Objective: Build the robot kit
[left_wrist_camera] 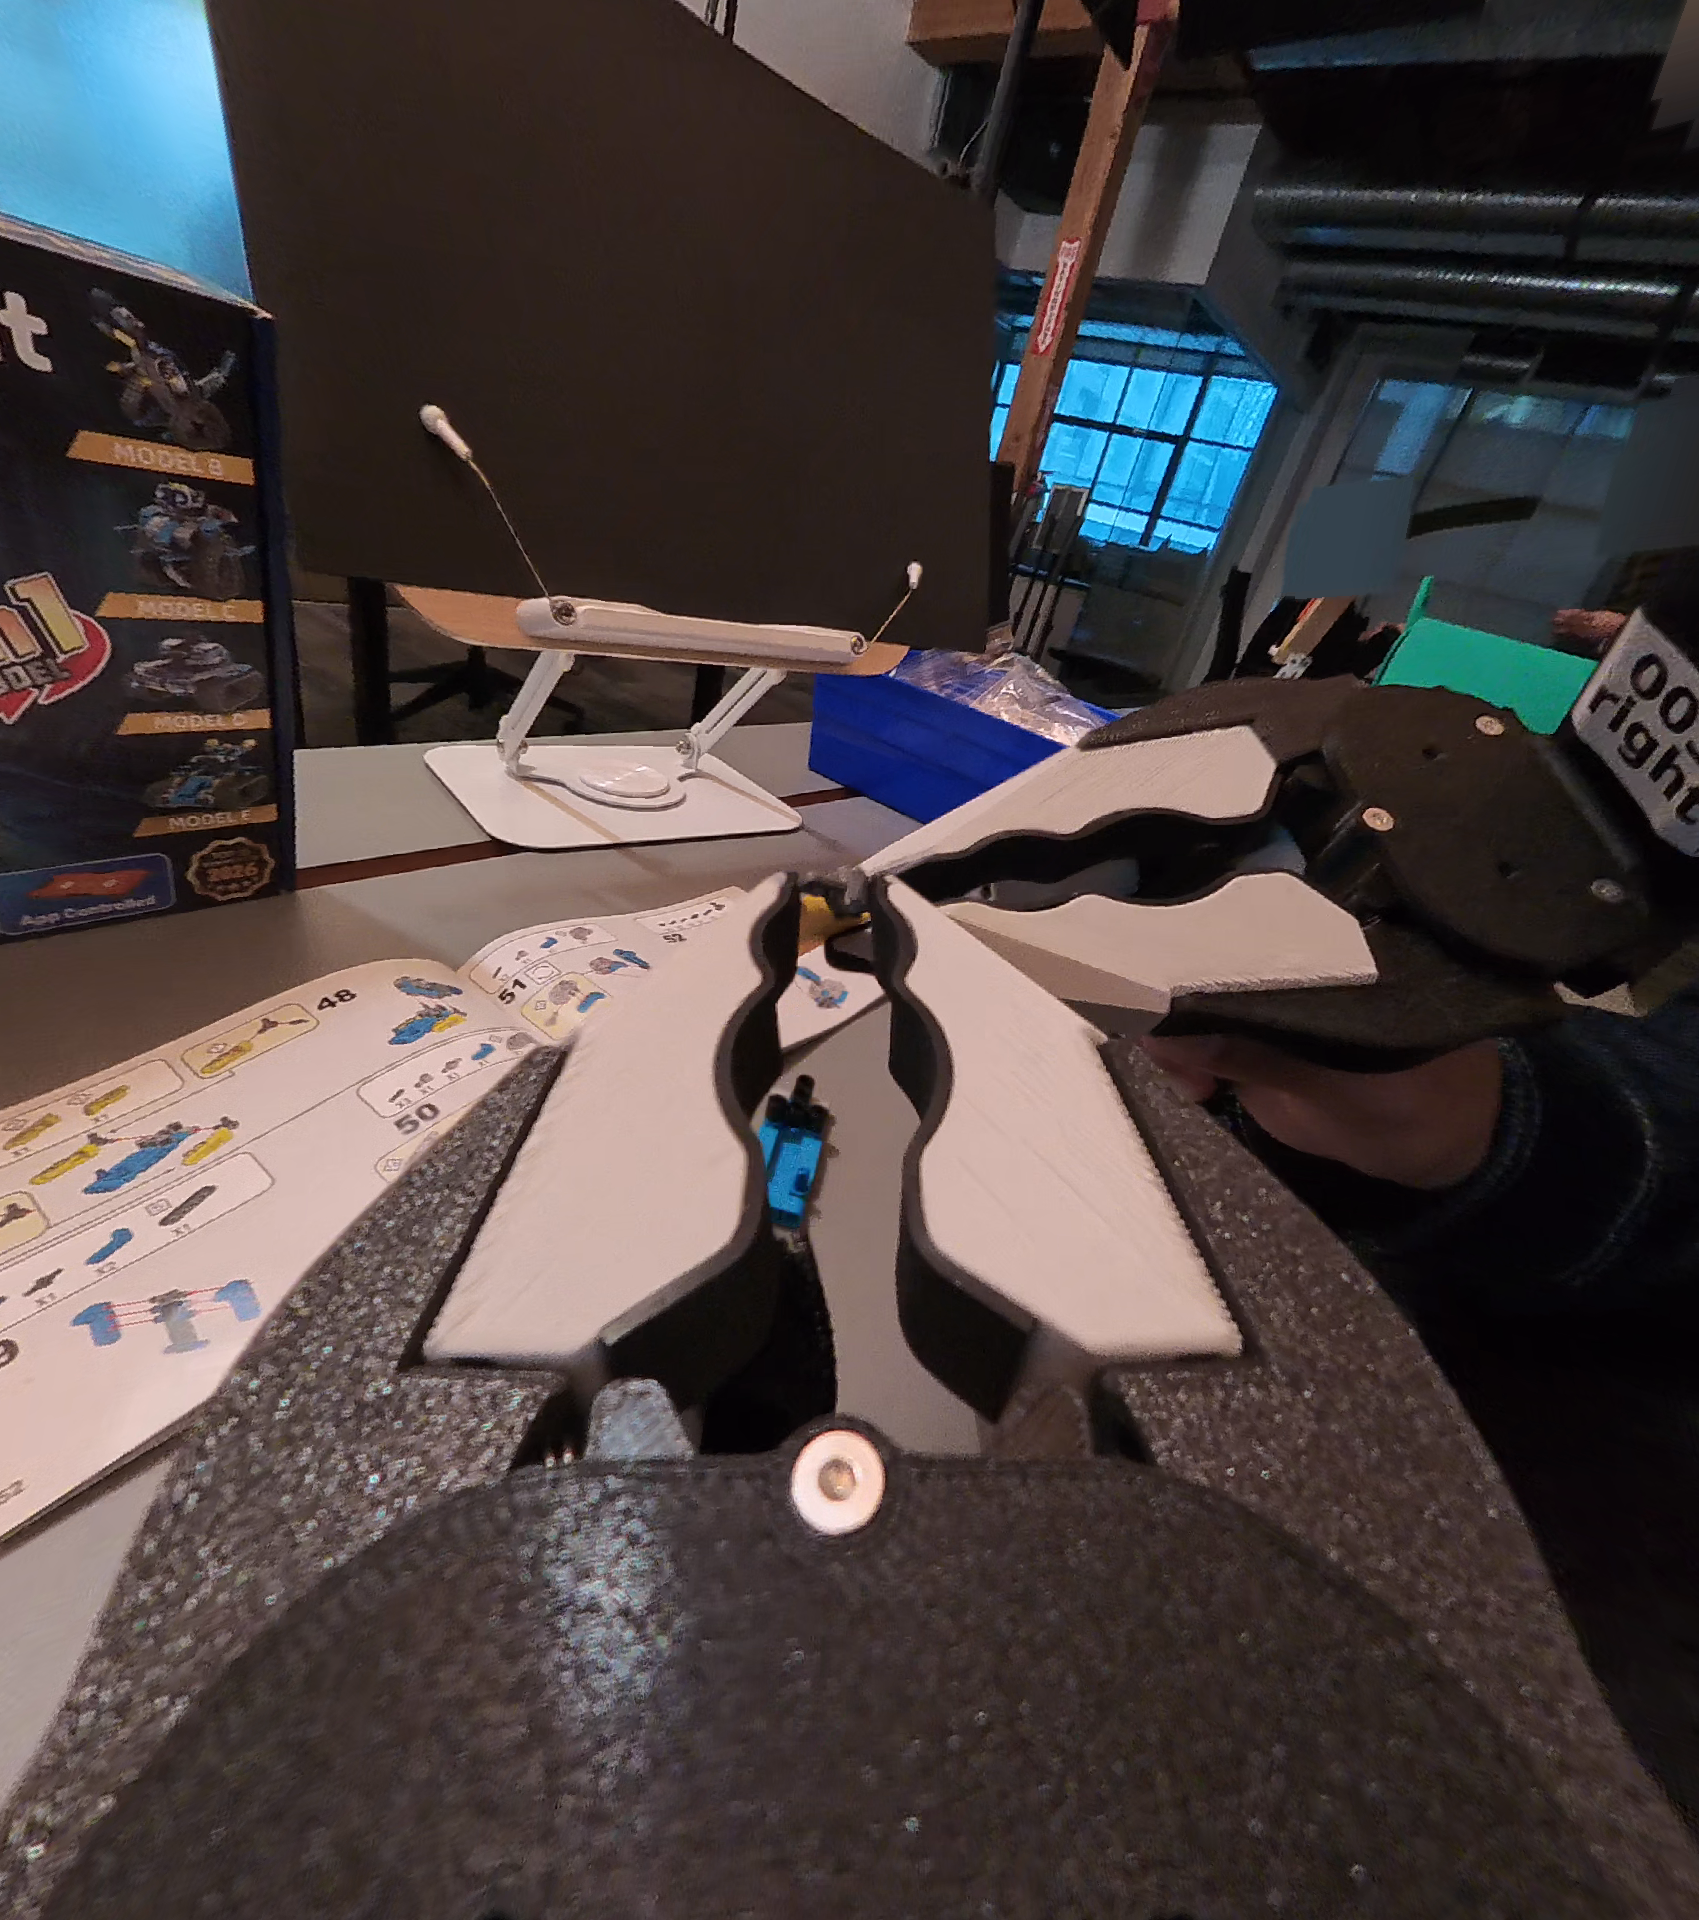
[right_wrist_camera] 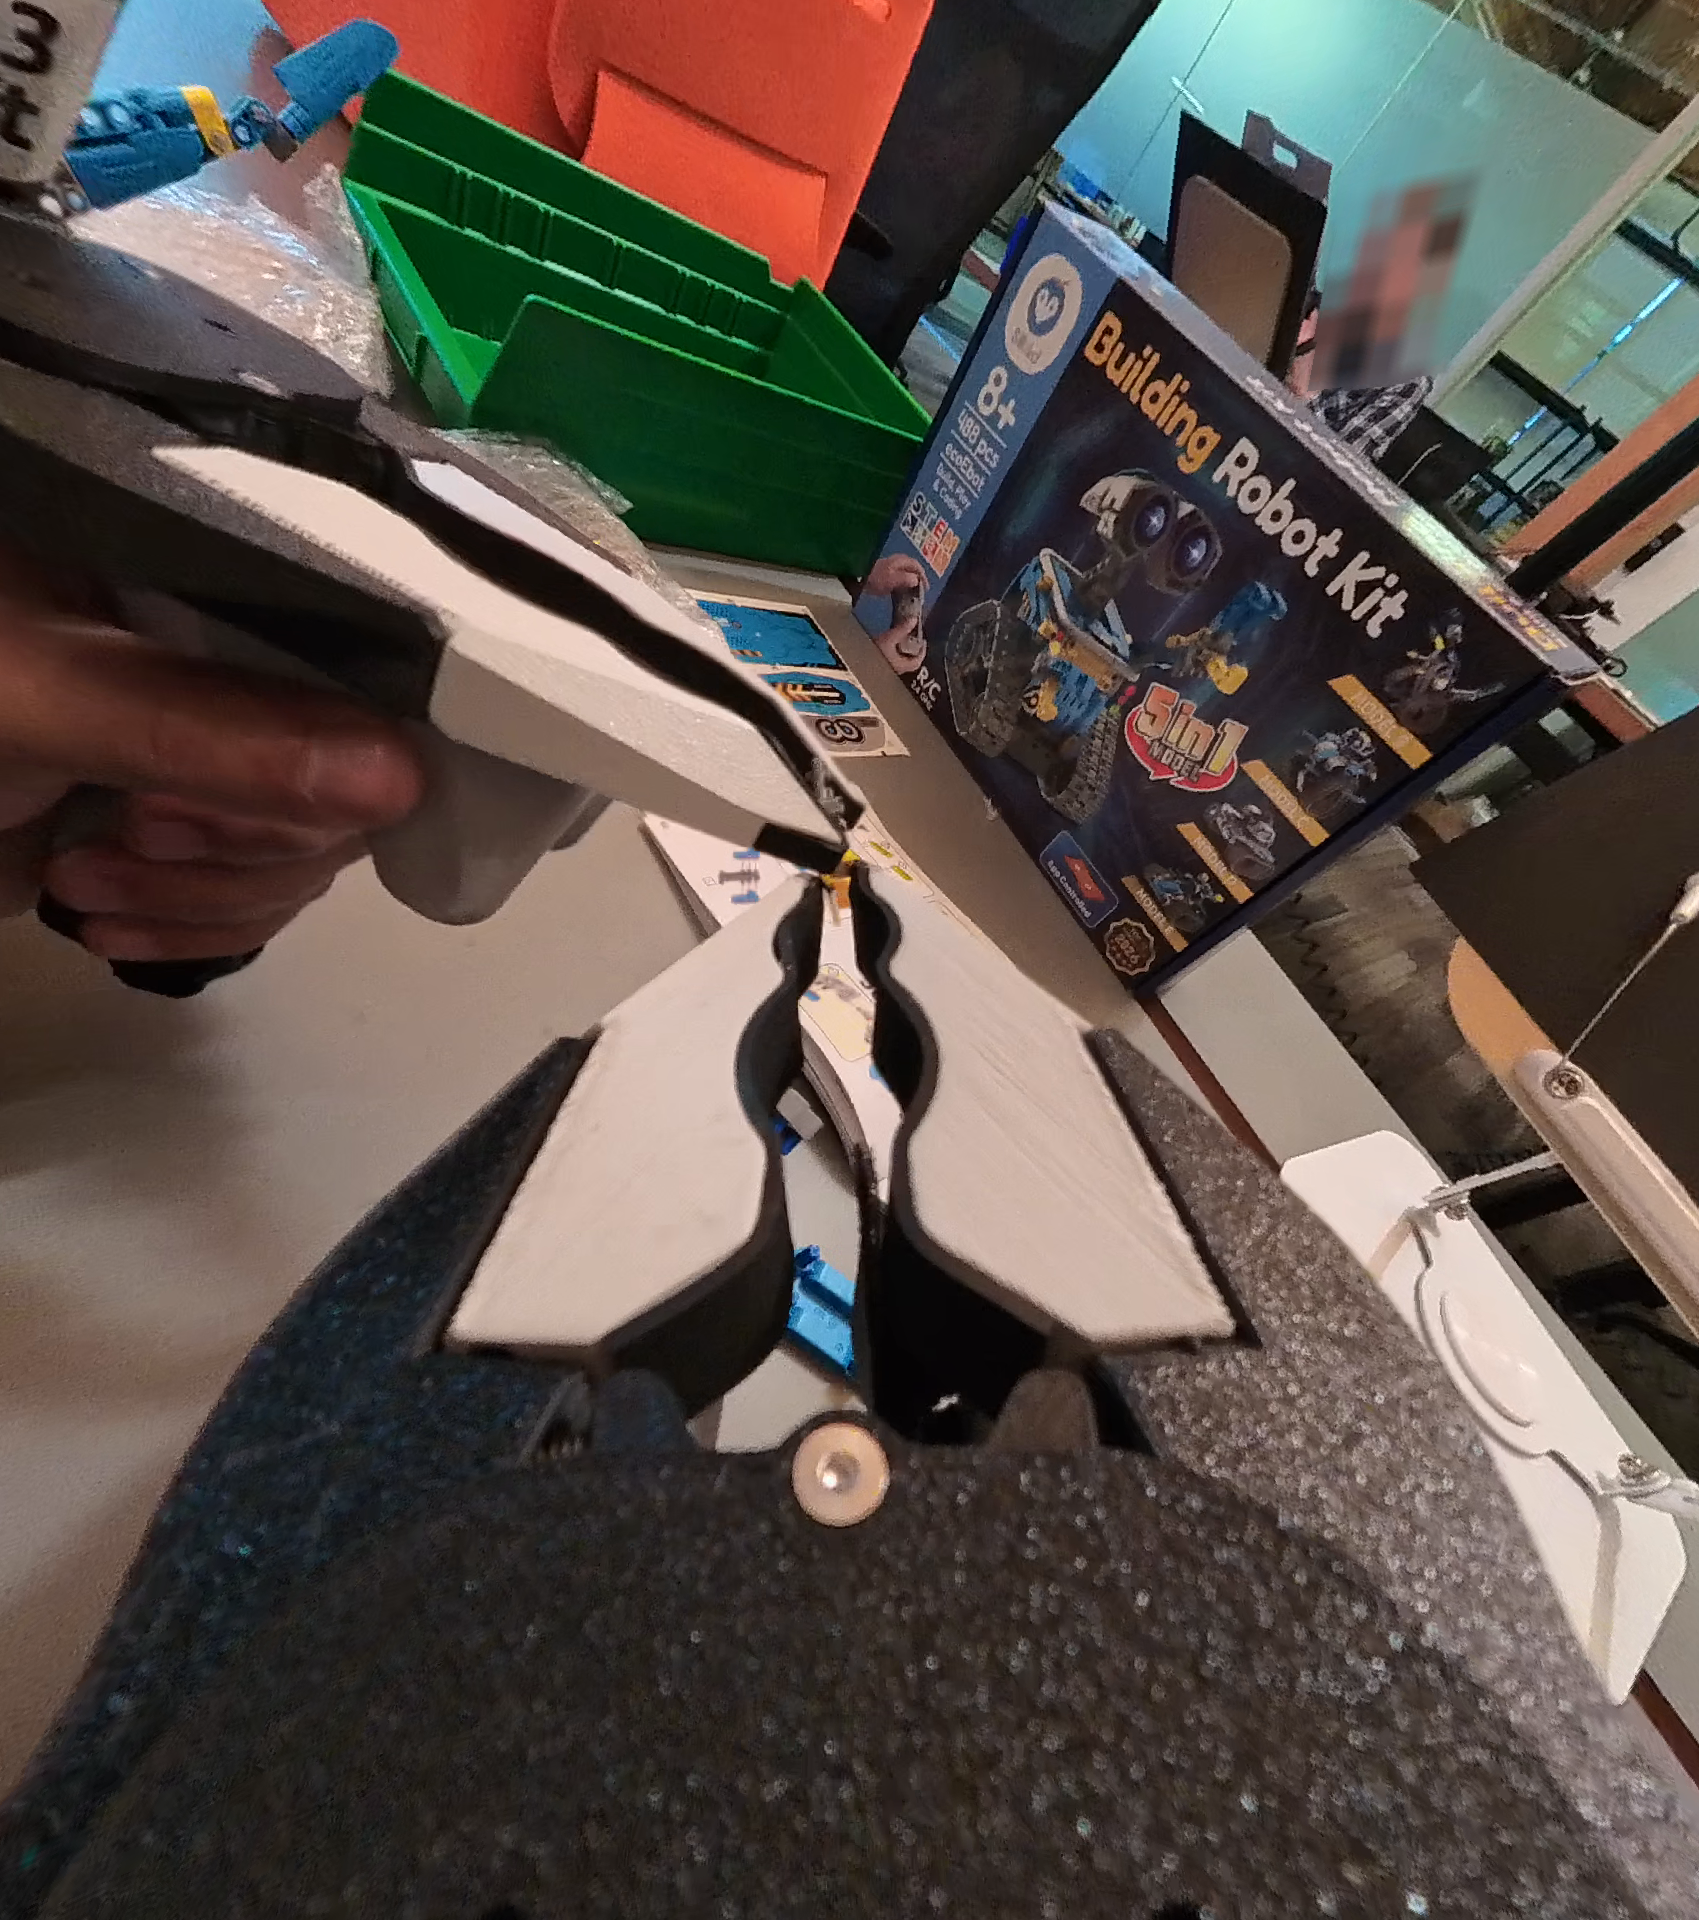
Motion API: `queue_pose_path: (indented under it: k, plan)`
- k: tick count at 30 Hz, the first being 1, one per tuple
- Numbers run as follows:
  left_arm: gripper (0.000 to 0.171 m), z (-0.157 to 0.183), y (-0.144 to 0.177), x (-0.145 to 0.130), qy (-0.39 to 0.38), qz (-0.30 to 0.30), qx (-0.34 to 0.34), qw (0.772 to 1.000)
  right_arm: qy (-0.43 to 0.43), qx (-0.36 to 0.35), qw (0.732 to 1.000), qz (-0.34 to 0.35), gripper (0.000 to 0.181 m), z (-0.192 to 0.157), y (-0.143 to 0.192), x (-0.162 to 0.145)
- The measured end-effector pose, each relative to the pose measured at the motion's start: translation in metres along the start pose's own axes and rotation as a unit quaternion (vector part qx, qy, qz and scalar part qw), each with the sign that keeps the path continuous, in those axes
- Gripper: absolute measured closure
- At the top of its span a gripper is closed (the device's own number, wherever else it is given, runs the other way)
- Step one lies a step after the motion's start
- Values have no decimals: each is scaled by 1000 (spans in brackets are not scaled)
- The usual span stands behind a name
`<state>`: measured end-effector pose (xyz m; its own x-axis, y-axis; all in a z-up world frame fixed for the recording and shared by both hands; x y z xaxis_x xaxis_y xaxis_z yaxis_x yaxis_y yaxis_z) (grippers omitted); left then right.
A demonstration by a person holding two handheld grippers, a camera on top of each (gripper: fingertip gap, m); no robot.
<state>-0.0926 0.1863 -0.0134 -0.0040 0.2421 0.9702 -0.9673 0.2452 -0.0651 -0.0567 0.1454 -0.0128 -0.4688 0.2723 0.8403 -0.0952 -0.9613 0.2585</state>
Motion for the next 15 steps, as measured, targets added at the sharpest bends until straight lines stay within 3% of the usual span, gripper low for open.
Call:
queue_pose_path:
  k: [8,15]
  plan:
    - [156,-9,-1,1,-14,10,57,998,-20,-10,1000,-2,180,2,-1,-1]
    - [149,-17,3,6,108,51,8,993,-70,13,997,5,180,5,-2,-5]
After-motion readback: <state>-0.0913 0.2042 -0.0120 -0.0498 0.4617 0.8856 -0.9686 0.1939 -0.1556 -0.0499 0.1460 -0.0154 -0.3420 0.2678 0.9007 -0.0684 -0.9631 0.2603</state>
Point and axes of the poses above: each gripper's, where its closed fingertips meet, y back along the fingers, x out of its top, z = x × y across the jaws, the point moved 4 cm from there along y, back along the fingers
